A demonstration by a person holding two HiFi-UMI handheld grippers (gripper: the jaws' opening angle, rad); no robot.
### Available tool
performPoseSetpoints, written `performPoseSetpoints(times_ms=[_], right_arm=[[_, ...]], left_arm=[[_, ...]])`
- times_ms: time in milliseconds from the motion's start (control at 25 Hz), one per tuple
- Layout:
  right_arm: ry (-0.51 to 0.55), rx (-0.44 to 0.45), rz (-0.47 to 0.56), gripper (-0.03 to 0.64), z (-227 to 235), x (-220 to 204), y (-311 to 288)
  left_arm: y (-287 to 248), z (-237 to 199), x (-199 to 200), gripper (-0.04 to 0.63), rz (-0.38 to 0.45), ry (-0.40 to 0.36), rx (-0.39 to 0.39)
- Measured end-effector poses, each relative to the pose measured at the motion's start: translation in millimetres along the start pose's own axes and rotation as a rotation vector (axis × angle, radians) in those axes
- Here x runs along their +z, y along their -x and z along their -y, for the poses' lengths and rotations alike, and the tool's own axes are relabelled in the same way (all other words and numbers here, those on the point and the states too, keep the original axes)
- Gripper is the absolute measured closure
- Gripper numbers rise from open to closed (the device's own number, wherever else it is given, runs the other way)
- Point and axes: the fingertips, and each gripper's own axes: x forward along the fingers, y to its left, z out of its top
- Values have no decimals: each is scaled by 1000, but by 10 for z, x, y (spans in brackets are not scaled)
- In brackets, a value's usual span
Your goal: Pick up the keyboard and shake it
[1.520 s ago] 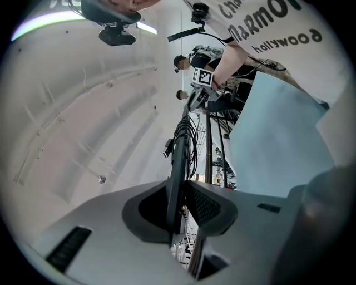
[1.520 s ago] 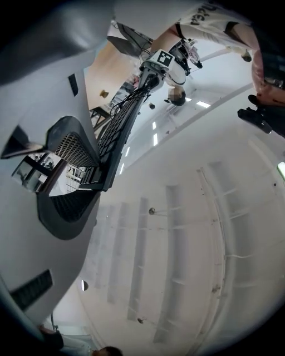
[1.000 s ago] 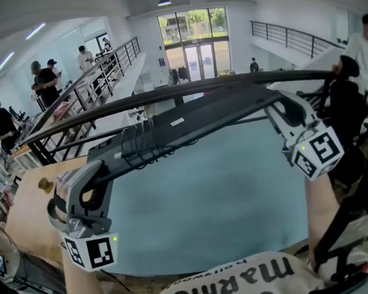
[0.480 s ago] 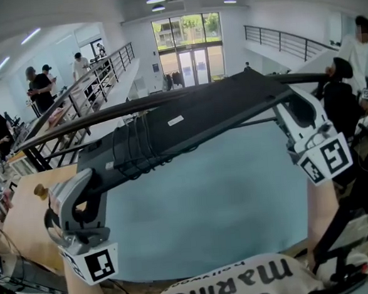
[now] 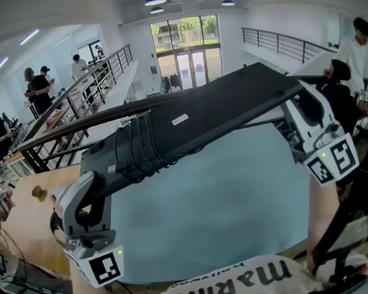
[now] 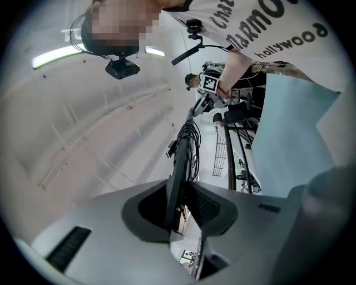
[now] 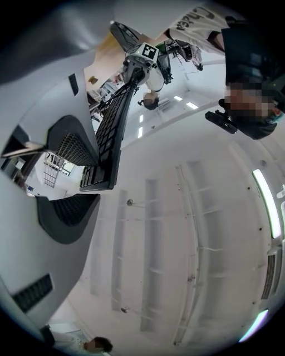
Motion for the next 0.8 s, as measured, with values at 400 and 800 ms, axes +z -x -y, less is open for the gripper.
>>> performPoseSetpoints(times_ms=[400,800], right_arm=[[-4,53,-152,408,-4,-332,-147],[94,82,-261,405,-83,-624,-185]], left_arm=[[-60,111,-24,502,38,89,-48],[-48,199,-118,497,55,128,-104]])
